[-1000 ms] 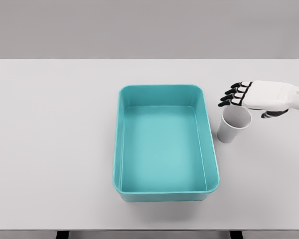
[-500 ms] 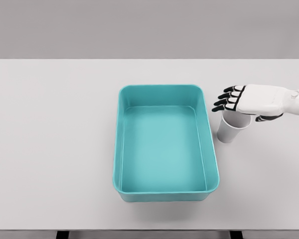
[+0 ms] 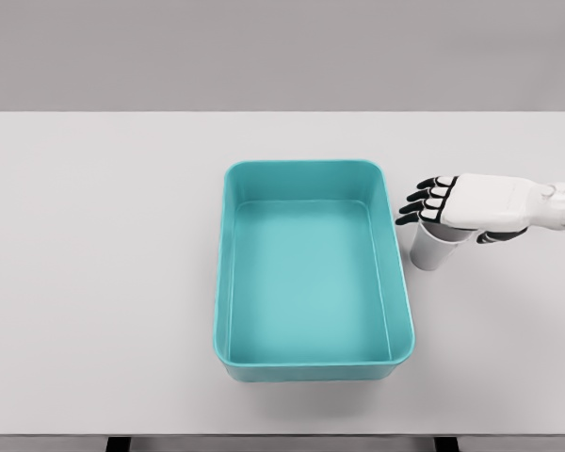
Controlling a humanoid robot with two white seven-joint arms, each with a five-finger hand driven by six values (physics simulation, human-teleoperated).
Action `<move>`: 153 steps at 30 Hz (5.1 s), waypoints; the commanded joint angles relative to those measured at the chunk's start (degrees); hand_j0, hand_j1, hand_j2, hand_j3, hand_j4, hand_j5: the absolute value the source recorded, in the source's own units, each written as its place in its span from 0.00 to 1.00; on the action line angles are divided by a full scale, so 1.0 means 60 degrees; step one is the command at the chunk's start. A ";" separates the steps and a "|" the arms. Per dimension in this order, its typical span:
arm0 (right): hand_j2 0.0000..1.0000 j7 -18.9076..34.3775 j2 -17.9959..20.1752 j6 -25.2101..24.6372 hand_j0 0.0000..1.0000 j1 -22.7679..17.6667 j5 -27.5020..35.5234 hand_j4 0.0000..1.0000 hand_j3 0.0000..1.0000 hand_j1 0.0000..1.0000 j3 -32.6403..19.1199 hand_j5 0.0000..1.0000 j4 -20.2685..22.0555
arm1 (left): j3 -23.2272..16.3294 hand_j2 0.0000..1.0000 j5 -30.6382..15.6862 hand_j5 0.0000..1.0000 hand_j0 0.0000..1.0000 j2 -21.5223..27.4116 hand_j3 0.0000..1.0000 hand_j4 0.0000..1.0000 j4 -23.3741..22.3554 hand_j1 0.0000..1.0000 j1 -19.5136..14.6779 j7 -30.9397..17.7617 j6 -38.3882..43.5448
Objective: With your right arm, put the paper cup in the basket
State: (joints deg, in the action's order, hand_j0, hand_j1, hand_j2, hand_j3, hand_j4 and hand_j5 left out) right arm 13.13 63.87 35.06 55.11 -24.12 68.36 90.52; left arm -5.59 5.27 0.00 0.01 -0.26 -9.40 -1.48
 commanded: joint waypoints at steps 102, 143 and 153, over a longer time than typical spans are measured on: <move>0.62 0.0083 -0.1256 -0.0010 0.62 0.2813 0.0021 0.62 0.62 0.62 -0.0085 0.62 -0.0087 | -0.0020 1.00 0.0000 1.00 1.00 0.0000 1.00 1.00 -0.0001 1.00 0.0014 -0.0001 -0.0002; 0.66 0.0083 -0.3028 -0.0010 0.66 0.2373 0.0006 0.66 0.66 0.66 0.0648 0.66 0.0030 | 0.0009 1.00 0.0000 1.00 1.00 0.0000 1.00 1.00 -0.0001 1.00 0.0000 -0.0001 0.0012; 0.66 0.0083 -0.3292 -0.0010 0.66 0.2022 -0.0038 0.66 0.66 0.66 0.0853 0.66 0.0030 | 0.0009 1.00 0.0000 1.00 1.00 0.0000 1.00 1.00 -0.0001 1.00 0.0000 -0.0001 0.0012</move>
State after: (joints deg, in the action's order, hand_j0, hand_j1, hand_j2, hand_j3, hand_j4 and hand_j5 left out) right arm 13.65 44.27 35.08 66.97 -24.55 73.32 90.70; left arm -5.61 5.27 0.00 0.01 -0.26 -9.40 -1.46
